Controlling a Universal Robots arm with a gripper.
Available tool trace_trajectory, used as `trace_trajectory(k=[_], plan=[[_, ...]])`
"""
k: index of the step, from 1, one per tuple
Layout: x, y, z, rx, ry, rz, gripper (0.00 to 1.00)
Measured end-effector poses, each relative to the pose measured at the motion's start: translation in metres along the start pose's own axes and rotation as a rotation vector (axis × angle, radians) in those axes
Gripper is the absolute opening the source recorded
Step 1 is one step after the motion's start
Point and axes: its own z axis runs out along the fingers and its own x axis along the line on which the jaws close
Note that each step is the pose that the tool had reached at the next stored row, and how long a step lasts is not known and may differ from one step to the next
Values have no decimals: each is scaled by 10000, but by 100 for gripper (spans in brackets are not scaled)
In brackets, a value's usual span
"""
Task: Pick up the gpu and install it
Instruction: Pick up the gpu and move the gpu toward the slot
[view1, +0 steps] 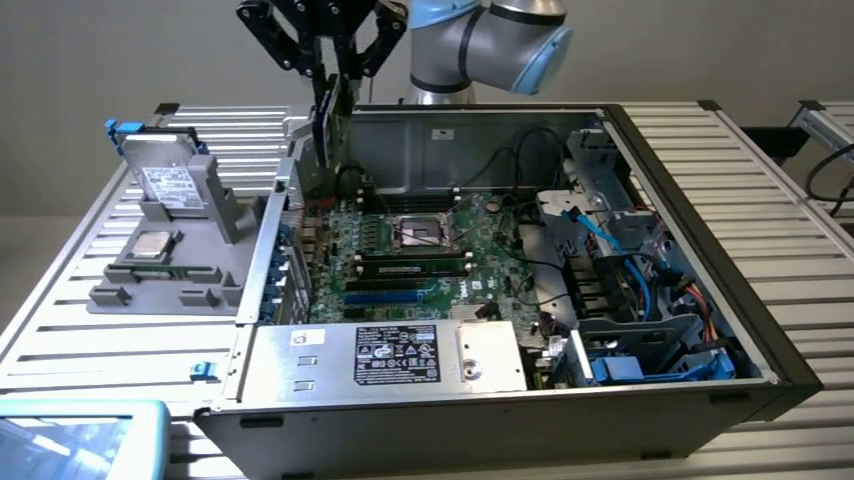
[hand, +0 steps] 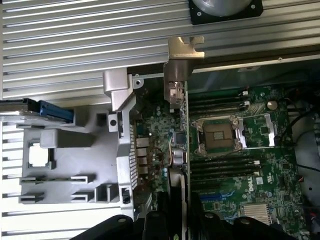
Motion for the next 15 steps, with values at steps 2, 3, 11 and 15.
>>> trace_trajectory(k=[2, 3, 11, 15], plan=[[-90, 9, -3, 11, 2, 1, 28], [-134, 13, -5, 17, 4, 1, 28], [-499, 49, -16, 24, 6, 2, 28], [-678, 68, -22, 24, 5, 2, 28]])
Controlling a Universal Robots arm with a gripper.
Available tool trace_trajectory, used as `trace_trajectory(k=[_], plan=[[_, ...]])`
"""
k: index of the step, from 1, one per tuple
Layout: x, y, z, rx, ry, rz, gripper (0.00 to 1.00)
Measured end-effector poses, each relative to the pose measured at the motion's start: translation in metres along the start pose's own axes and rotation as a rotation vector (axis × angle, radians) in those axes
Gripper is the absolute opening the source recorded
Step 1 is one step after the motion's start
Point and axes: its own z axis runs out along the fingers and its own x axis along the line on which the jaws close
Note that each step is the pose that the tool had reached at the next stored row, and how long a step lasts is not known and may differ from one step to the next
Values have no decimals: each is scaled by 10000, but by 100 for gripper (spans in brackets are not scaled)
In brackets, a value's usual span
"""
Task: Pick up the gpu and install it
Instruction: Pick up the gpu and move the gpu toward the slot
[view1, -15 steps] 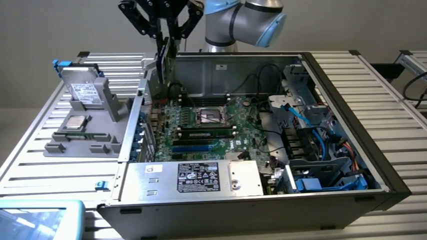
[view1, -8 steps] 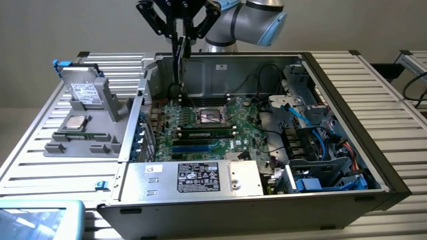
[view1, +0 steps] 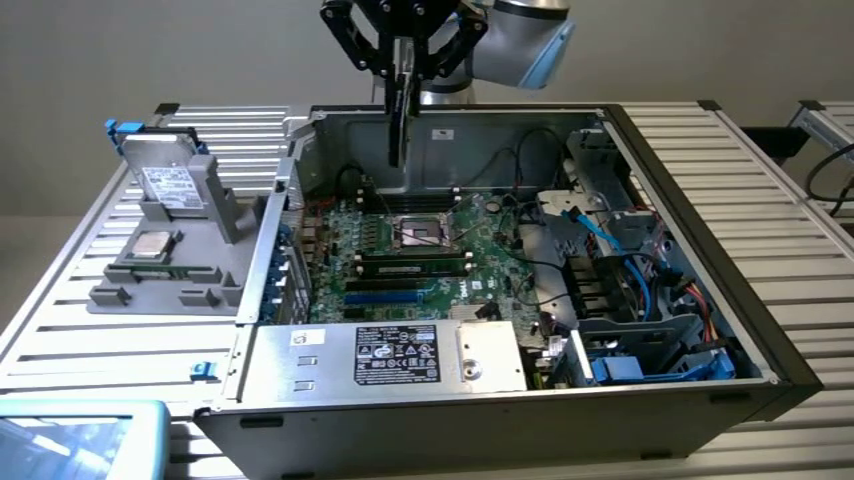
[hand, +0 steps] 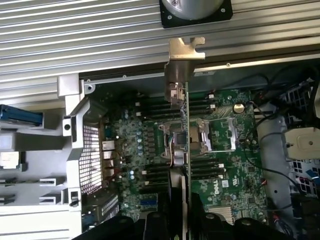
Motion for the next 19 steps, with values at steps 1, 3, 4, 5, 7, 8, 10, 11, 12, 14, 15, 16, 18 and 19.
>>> trace_trajectory(k=[1, 3, 4, 5, 7, 8, 10, 11, 12, 14, 15, 16, 18, 19], plan=[[-44, 5, -2, 1, 0, 0, 28], [-137, 14, -4, -1, 0, 0, 28], [-178, 19, -6, 0, 0, 0, 28], [-209, 23, -7, 0, 0, 0, 28], [-237, 26, -8, 0, 0, -1, 28], [-244, 26, -7, -1, 0, 0, 28], [-262, 30, -8, 0, 0, 0, 28], [-280, 32, -9, -1, 0, 0, 28], [-309, 36, -9, 0, 0, 0, 28], [-376, 43, -12, 1, 0, -1, 28], [-406, 47, -13, 0, 0, 0, 28], [-432, 50, -14, 0, 0, 0, 28], [-467, 54, -14, -1, 0, -1, 28], [-481, 56, -14, 0, 0, -1, 28]])
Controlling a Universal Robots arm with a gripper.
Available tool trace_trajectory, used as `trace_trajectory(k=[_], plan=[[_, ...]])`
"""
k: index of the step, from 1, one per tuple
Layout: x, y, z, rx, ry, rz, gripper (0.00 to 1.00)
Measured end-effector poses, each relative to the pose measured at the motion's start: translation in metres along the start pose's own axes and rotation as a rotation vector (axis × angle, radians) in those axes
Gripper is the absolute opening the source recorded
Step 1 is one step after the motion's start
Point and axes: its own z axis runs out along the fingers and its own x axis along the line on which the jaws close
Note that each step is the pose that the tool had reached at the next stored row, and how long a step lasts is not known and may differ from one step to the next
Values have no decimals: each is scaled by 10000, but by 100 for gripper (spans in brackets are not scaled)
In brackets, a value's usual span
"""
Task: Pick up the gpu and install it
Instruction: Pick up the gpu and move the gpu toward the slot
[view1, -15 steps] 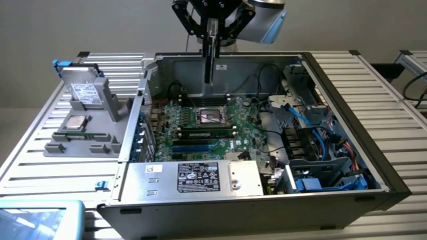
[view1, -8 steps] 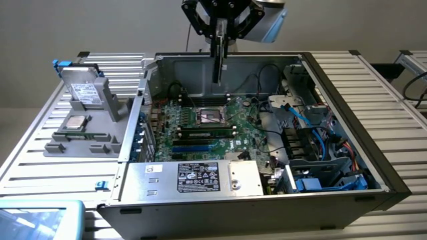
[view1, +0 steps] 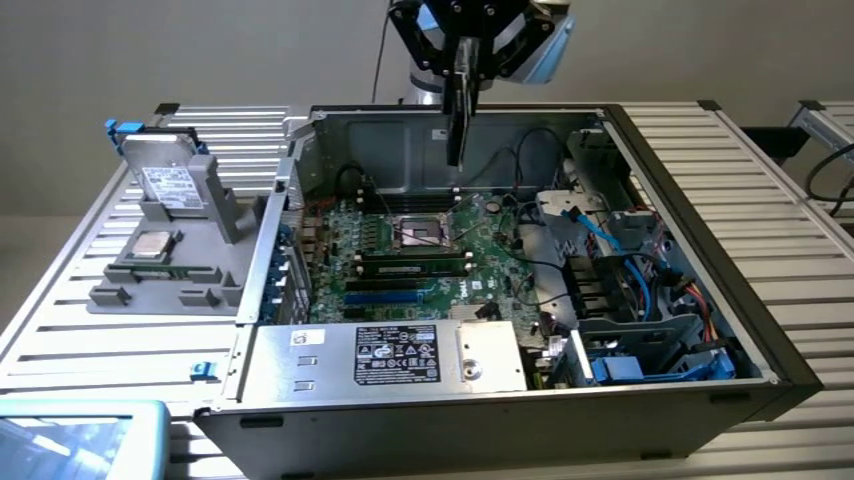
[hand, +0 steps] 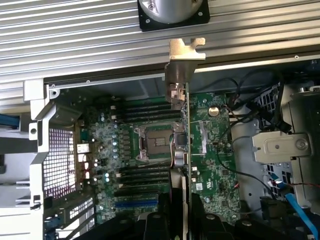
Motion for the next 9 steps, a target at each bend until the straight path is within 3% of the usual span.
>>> trace_trajectory(k=[9], plan=[[-32, 4, 2, 0, 7, 4, 28]])
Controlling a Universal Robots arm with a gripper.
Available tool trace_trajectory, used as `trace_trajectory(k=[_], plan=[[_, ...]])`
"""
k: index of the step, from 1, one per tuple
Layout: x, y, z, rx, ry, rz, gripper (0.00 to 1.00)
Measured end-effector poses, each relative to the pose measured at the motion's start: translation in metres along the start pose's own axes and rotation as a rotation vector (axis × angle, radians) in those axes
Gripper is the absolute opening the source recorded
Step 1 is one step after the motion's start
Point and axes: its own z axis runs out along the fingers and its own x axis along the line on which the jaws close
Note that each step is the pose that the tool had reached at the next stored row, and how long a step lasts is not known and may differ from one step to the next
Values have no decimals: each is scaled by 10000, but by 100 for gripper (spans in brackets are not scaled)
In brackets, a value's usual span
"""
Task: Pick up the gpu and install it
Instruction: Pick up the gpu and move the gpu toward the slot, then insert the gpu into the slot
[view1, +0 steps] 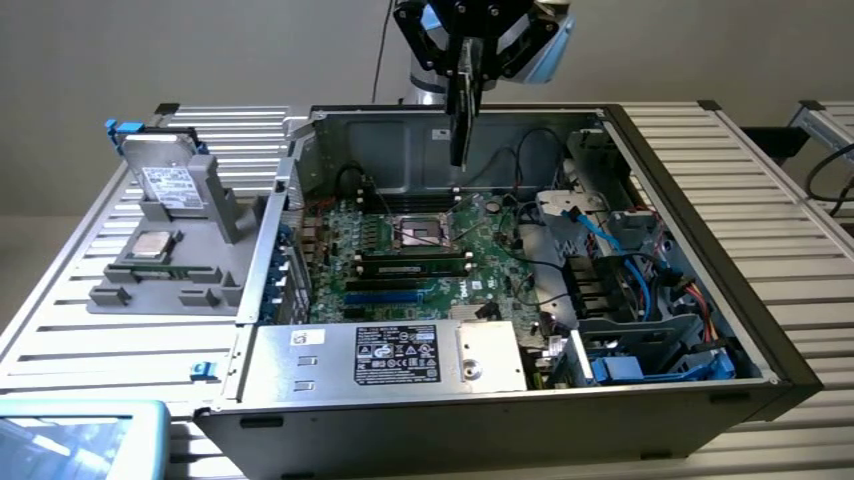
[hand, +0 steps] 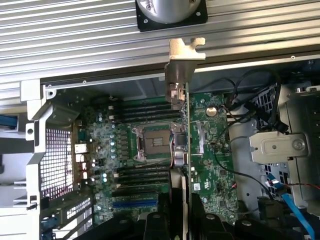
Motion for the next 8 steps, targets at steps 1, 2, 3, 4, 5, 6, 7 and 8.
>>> trace_trajectory(k=[1, 2, 3, 4, 5, 6, 7, 8], plan=[[0, 0, 0, 0, 0, 0, 28], [0, 0, 0, 0, 2, 0, 28], [0, 0, 0, 0, 1, -2, 28], [0, 0, 0, 1, 2, -10, 28], [0, 0, -1, 2, 4, -27, 28], [0, 0, -1, 4, 12, -87, 28], [-1, 0, -1, 6, 27, -236, 28], [-1, 0, -1, 9, 46, -415, 28]])
